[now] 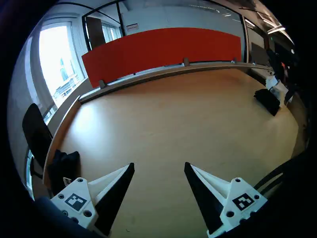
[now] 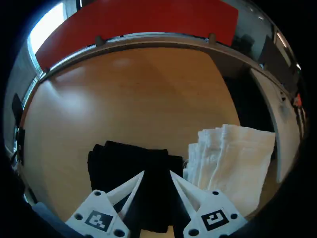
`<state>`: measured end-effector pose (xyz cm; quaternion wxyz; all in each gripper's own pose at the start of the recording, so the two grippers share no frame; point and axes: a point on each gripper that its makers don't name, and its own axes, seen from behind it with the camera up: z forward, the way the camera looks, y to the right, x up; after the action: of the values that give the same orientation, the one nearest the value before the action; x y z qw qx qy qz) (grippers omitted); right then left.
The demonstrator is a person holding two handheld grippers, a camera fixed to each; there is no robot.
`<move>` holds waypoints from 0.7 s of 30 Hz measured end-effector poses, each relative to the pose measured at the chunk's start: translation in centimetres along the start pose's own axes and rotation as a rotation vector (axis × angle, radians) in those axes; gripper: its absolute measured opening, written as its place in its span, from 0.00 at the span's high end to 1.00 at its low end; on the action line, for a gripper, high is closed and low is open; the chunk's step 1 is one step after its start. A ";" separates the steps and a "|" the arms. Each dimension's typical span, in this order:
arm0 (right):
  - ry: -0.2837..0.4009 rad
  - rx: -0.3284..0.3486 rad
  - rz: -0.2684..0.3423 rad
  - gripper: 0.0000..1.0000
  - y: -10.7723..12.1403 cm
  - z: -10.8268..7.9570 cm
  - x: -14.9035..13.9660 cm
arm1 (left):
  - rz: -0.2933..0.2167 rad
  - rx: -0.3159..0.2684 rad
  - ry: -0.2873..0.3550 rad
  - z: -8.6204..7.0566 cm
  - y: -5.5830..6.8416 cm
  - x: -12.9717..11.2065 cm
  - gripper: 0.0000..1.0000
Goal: Fold towel
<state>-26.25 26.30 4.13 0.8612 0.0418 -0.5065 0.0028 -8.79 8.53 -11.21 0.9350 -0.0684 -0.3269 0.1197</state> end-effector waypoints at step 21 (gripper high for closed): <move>0.062 0.006 -0.057 0.87 -0.8 -0.6 0.7 | 0.009 -0.011 0.005 0.6 0.3 0.4 0.07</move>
<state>-25.33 25.56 4.43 0.8762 0.0587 -0.4779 -0.0190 -8.95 8.90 -10.57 0.9349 -0.0753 -0.3248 0.1219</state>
